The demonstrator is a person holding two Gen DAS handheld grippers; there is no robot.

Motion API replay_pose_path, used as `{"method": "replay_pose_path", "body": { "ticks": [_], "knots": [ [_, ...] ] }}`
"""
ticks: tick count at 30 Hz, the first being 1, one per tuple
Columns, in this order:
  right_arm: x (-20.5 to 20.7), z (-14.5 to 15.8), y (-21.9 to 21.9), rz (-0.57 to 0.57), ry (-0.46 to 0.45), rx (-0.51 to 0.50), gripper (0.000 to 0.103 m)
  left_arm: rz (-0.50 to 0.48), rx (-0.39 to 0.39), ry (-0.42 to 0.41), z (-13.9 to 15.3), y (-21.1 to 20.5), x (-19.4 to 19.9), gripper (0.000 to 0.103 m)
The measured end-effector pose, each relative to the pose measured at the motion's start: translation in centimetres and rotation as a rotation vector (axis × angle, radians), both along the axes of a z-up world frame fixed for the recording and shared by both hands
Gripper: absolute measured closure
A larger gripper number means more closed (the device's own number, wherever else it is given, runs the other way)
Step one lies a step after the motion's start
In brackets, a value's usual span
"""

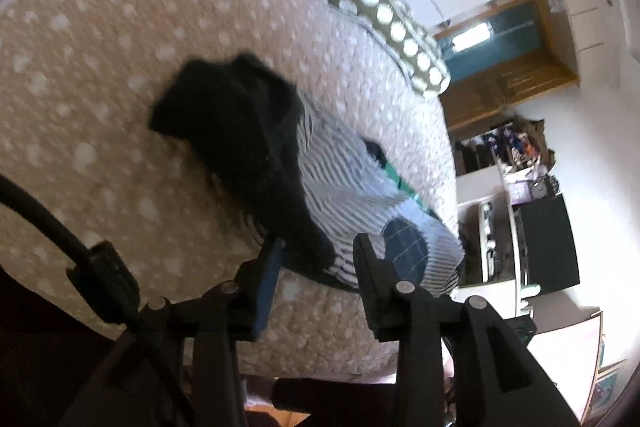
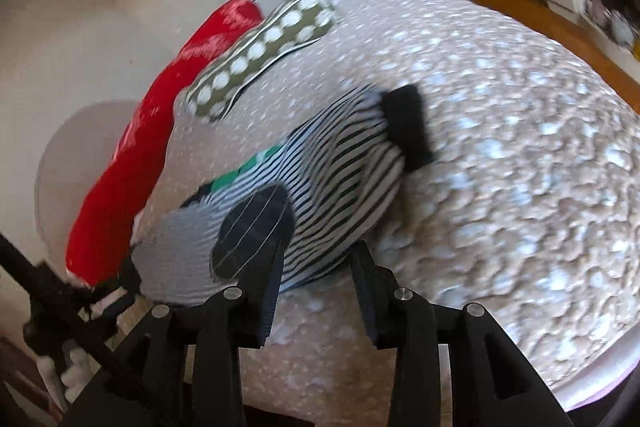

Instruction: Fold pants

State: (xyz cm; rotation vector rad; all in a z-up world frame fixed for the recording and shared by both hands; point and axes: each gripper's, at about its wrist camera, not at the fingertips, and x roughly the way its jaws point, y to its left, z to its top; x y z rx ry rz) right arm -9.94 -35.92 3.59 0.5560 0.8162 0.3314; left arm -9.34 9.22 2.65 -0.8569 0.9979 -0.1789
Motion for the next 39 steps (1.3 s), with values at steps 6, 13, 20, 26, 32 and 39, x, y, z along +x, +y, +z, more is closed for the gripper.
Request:
{"method": "replay_pose_path", "body": {
  "ticks": [6, 13, 20, 26, 32, 39],
  "knots": [
    [0.0, -0.4, 2.3, 0.067, -0.014, -0.046, 0.064, 0.023, 0.072, 0.003, 0.3, -0.8, 1.0, 0.089],
    [-0.2, 0.5, 6.5, 0.251, -0.088, -0.065, 0.043, 0.009, 0.072, -0.033, 1.5, -1.3, 2.1, 0.092],
    [-0.9, 1.7, 13.8, 0.447, -0.203, -0.255, 0.042, 0.004, 0.072, -0.089, 3.3, -1.7, 2.6, 0.092],
    [0.1, 1.3, 17.2, 0.474, -0.277, -0.421, 0.043, 0.01, 0.055, -0.087, 2.9, -1.2, 2.6, 0.092],
    [2.8, 1.9, 16.0, 0.435, -0.225, -0.41, 0.095, 0.009, 0.057, -0.091, 3.0, -0.8, 3.6, 0.092],
    [8.2, 7.2, 17.2, 0.439, -0.29, -0.458, 0.095, 0.026, 0.149, -0.124, 4.9, -0.1, 9.4, 0.092]
  ]
}}
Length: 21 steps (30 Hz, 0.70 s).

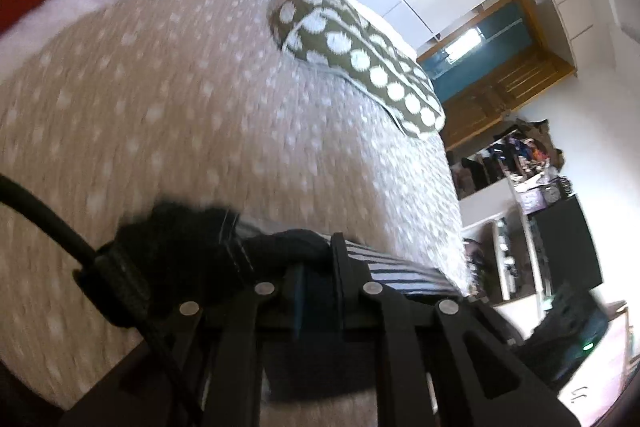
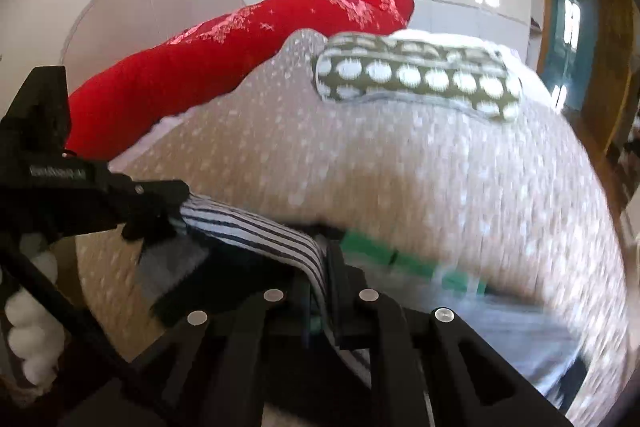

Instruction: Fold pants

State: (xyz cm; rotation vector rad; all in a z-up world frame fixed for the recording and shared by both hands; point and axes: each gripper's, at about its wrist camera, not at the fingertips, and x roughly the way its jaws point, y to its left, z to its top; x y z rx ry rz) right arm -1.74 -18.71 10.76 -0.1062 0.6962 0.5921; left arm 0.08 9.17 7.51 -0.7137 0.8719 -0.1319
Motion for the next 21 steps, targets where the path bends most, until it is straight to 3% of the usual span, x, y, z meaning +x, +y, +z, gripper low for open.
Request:
{"method": "replay_pose_path", "body": {
  "ticks": [3, 7, 8, 10, 11, 13, 16, 18, 21],
  "knots": [
    [4.4, 0.7, 1.7, 0.002, 0.009, -0.046, 0.095, 0.013, 0.072, 0.013, 0.2, 0.5, 3.9, 0.092],
    [10.9, -0.6, 3.5, -0.011, 0.118, -0.053, 0.094, 0.028, 0.101, 0.045, -0.9, 1.9, 8.1, 0.091],
    [12.3, -1.2, 3.7, -0.015, 0.151, -0.048, 0.09, 0.023, 0.085, 0.059, -1.4, 2.3, 8.9, 0.091],
    [14.8, -2.2, 3.6, -0.047, 0.21, -0.05, 0.061, 0.008, 0.04, 0.082, -2.2, 3.2, 9.8, 0.09],
    [15.6, -2.3, 3.2, -0.069, 0.222, -0.047, 0.055, -0.006, 0.004, 0.084, -2.3, 3.7, 10.0, 0.088],
    [16.6, -1.5, 1.9, -0.091, 0.225, -0.014, 0.044, -0.023, -0.045, 0.052, -2.0, 4.4, 9.6, 0.084],
    [16.7, 0.9, -1.4, -0.144, 0.199, 0.026, 0.037, -0.01, -0.047, 0.016, -0.8, 5.1, 8.7, 0.075],
    [15.9, 2.1, -3.2, -0.184, 0.148, -0.019, 0.037, 0.009, -0.046, 0.005, 0.0, 5.4, 8.0, 0.062],
    [14.7, 2.9, -5.5, -0.223, 0.115, -0.072, 0.034, 0.013, -0.045, -0.008, 0.9, 5.2, 6.6, 0.061]
  ]
}}
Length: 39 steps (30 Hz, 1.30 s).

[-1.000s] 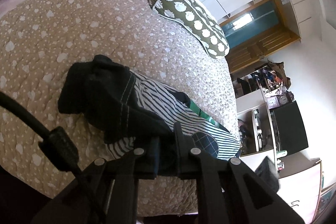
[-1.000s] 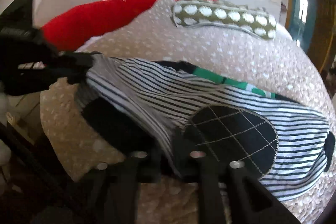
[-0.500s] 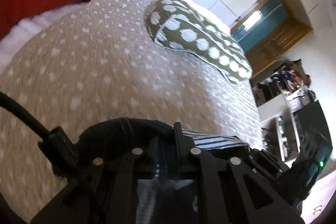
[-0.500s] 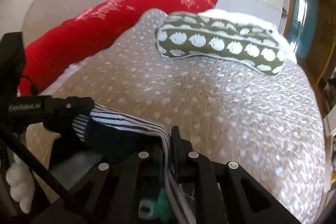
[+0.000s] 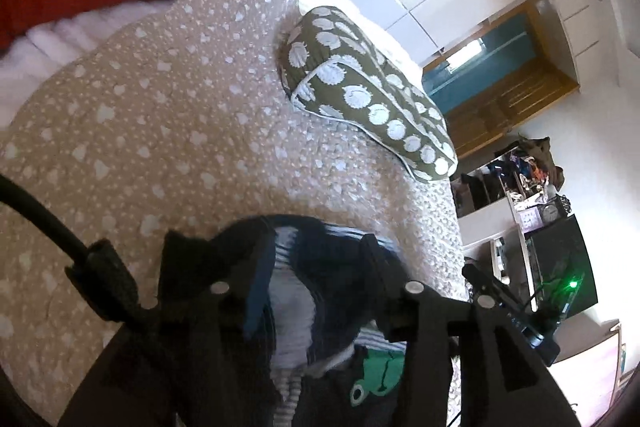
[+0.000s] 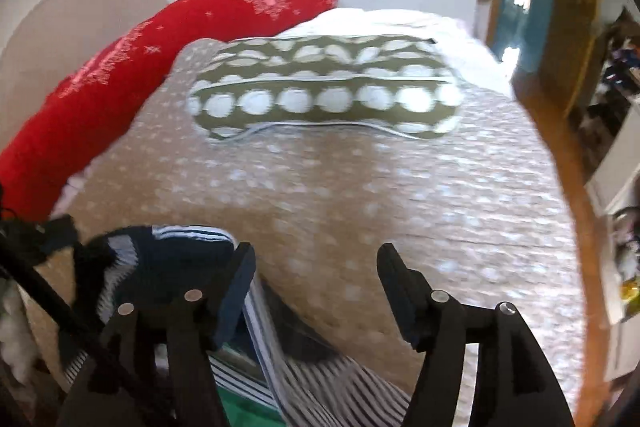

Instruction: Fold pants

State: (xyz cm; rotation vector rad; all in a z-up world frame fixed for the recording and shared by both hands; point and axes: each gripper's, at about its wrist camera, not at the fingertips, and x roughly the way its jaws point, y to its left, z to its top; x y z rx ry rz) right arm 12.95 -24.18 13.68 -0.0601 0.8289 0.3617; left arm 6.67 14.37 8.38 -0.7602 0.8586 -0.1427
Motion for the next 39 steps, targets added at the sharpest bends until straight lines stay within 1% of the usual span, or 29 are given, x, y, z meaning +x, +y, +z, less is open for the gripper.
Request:
{"method": "replay_pose_path", "body": {
  "ticks": [4, 6, 8, 9, 10, 12, 13, 14, 15, 16, 17, 18, 19, 20, 21, 22, 23, 24, 26, 28, 29, 31, 33, 34, 36, 38, 39],
  "knots": [
    [-1.8, -0.3, -2.9, -0.011, 0.05, -0.01, 0.034, -0.016, 0.046, -0.006, 0.5, -1.3, -2.4, 0.06],
    [-3.2, -0.5, -3.9, 0.031, 0.062, 0.016, 0.033, -0.025, 0.065, -0.006, 0.4, -2.0, -4.2, 0.059],
    [-5.7, -1.0, -3.9, 0.101, 0.056, 0.011, 0.026, -0.042, 0.064, -0.007, 0.1, -2.6, -5.5, 0.058],
    [-6.6, -1.4, -3.6, 0.123, 0.05, -0.01, 0.024, -0.048, 0.066, -0.006, -0.1, -2.9, -6.1, 0.058],
    [-7.7, -2.2, -3.1, 0.153, 0.036, -0.067, 0.024, -0.052, 0.067, -0.004, -0.3, -3.3, -6.7, 0.058],
    [-8.8, -4.0, -2.0, 0.176, 0.007, -0.209, 0.024, -0.055, 0.065, -0.002, -0.8, -3.8, -7.5, 0.058],
    [-8.9, -5.0, -1.6, 0.167, -0.005, -0.289, 0.036, -0.057, 0.064, 0.001, -1.1, -4.1, -8.0, 0.058],
    [-8.5, -5.6, -1.5, 0.153, -0.002, -0.319, 0.048, -0.061, 0.065, 0.002, -1.3, -4.3, -8.3, 0.058],
    [-8.1, -5.8, -1.7, 0.139, 0.014, -0.318, 0.069, -0.065, 0.066, 0.001, -1.4, -4.6, -8.6, 0.058],
    [-7.0, -5.9, -2.2, 0.098, 0.038, -0.308, 0.07, -0.068, 0.071, 0.0, -1.5, -4.8, -8.8, 0.058],
    [-6.0, -5.8, -2.9, 0.044, 0.041, -0.302, 0.07, -0.068, 0.083, 0.0, -1.6, -5.0, -9.0, 0.058],
    [-4.6, -5.7, -3.8, -0.042, 0.036, -0.309, 0.065, -0.066, 0.093, 0.0, -1.7, -5.2, -9.1, 0.058],
    [-3.4, -5.8, -4.6, -0.118, 0.041, -0.33, 0.044, -0.062, 0.106, 0.005, -1.9, -5.3, -9.2, 0.058],
    [-2.2, -6.1, -5.6, -0.2, 0.055, -0.354, 0.035, -0.059, 0.112, 0.011, -2.1, -5.3, -9.2, 0.058],
    [-1.2, -6.5, -6.8, -0.28, 0.074, -0.375, 0.031, -0.054, 0.113, 0.018, -2.3, -5.2, -9.4, 0.058],
    [-0.5, -6.9, -8.0, -0.345, 0.099, -0.379, 0.031, -0.053, 0.111, 0.02, -2.4, -5.2, -9.5, 0.058],
    [-0.3, -7.0, -9.2, -0.381, 0.116, -0.352, 0.031, -0.053, 0.11, 0.018, -2.5, -5.1, -9.8, 0.058],
    [-0.6, -6.7, -9.9, -0.396, 0.116, -0.317, 0.031, -0.05, 0.115, 0.016, -2.5, -5.0, -10.2, 0.058],
    [-2.0, -5.8, -11.3, -0.425, 0.077, -0.268, 0.03, -0.043, 0.119, 0.017, -2.5, -4.8, -10.5, 0.058],
    [-3.6, -5.1, -12.8, -0.444, 0.056, -0.219, 0.03, -0.038, 0.104, 0.018, -2.5, -4.7, -10.9, 0.058],
    [-4.4, -4.8, -13.3, -0.433, 0.062, -0.168, 0.03, -0.037, 0.101, 0.014, -2.3, -4.7, -11.1, 0.058],
    [-7.0, -4.4, -14.1, -0.372, 0.104, 0.005, 0.03, -0.036, 0.106, 0.008, -2.0, -5.0, -11.6, 0.057],
    [-8.7, -4.9, -14.5, -0.32, 0.152, 0.145, 0.029, -0.04, 0.099, 0.007, -1.9, -5.3, -12.0, 0.056],
    [-9.6, -5.5, -14.4, -0.311, 0.183, 0.188, 0.028, -0.042, 0.093, 0.01, -1.9, -5.5, -12.2, 0.056],
    [-10.2, -7.5, -14.1, -0.335, 0.236, 0.194, 0.028, -0.044, 0.088, 0.016, -1.8, -5.8, -12.7, 0.056],
    [-10.5, -9.5, -14.2, -0.363, 0.265, 0.209, 0.029, -0.048, 0.09, 0.019, -1.7, -6.1, -13.3, 0.056],
    [-10.7, -10.1, -14.4, -0.368, 0.274, 0.245, 0.036, -0.048, 0.095, 0.018, -1.5, -6.3, -13.6, 0.056]
  ]
}}
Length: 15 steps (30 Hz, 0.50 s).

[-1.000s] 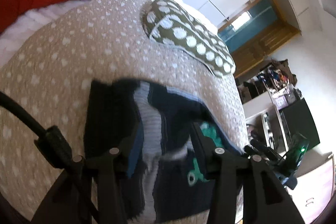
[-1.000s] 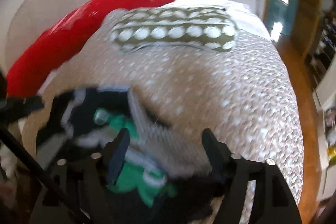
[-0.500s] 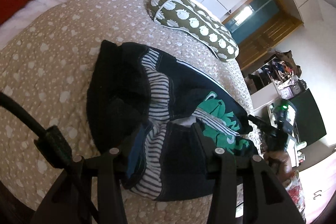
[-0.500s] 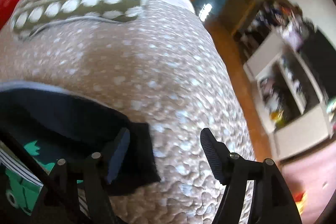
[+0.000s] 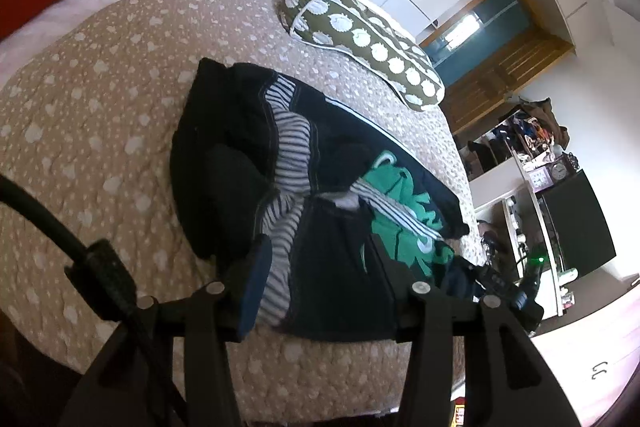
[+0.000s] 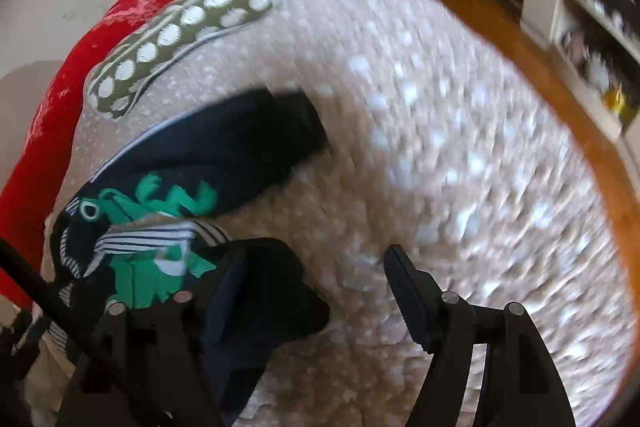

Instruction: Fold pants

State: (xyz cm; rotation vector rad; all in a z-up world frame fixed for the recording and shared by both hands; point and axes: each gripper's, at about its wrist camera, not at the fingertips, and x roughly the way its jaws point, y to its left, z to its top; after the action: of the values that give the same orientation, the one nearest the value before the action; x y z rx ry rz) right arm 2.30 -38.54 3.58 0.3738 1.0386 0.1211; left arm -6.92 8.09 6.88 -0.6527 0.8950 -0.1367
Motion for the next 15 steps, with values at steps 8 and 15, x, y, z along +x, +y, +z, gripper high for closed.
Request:
{"method": "replay_pose_path", "body": {
  "ticks": [8, 15],
  "knots": [
    [-4.0, 4.0, -2.5, -0.001, -0.214, 0.171, 0.09, 0.1, 0.056, 0.026, -0.2, 1.7, -1.9, 0.056],
    [-6.7, 3.6, -4.5, -0.138, -0.194, -0.058, 0.046, 0.178, 0.056, 0.093, -2.2, 3.2, -1.6, 0.045]
  ]
}}
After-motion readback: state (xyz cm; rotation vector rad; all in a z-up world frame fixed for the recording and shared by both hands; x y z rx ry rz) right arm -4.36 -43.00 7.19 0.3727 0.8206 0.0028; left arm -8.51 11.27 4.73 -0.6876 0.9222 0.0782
